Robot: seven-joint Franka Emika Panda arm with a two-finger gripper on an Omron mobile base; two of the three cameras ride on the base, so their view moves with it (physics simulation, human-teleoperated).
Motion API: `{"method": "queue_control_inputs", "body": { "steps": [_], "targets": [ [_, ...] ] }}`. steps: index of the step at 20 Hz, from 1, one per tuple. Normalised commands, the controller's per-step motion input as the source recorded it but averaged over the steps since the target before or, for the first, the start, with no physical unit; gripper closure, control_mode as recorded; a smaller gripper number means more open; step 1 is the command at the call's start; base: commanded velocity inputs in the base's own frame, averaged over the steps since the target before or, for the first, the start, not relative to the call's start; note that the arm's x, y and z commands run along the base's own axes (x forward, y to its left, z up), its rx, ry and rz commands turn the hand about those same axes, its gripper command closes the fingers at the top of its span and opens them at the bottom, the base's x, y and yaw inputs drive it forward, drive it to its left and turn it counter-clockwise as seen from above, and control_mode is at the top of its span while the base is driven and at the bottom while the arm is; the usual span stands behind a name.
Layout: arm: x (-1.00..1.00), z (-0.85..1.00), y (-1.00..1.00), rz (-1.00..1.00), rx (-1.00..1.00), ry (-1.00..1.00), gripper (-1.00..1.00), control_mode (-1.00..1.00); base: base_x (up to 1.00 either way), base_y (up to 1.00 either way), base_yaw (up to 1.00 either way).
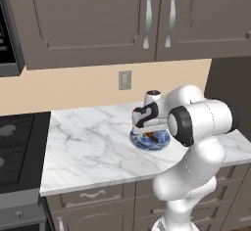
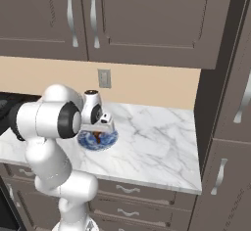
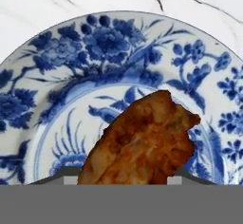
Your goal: Place the chicken drumstick on the counter behind the older chicken drumstick on the same shelf of the fridge to maintain FIFO order. Close the fridge door when finished.
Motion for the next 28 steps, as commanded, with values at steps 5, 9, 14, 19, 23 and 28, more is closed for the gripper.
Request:
{"method": "queue_control_inputs", "body": {
  "steps": [5, 9, 14, 19, 23, 28],
  "targets": [
    [-0.85, 0.3, 0.0, 0.0, 0.0, -0.29, 1.0, -1.0, 0.0, 0.0, 0.0],
    [-0.92, 0.57, 0.0, 0.0, 0.0, -0.24, 1.0, -1.0, 0.0, 0.0, 0.0],
    [-0.68, 0.97, 0.0, 0.0, 0.0, -0.17, 1.0, -1.0, 0.0, 0.0, 0.0],
    [-0.35, 1.0, -0.01, 0.0, 0.01, -0.02, 1.0, -1.0, 0.0, 0.0, 0.0],
    [-0.37, 1.0, 0.0, 0.0, 0.0, 0.0, 1.0, -1.0, 0.0, 0.0, 0.0],
    [-0.26, 0.92, -0.05, 0.0, 0.0, 0.0, 1.0, -1.0, 0.0, 0.0, 0.0]
  ]
}}
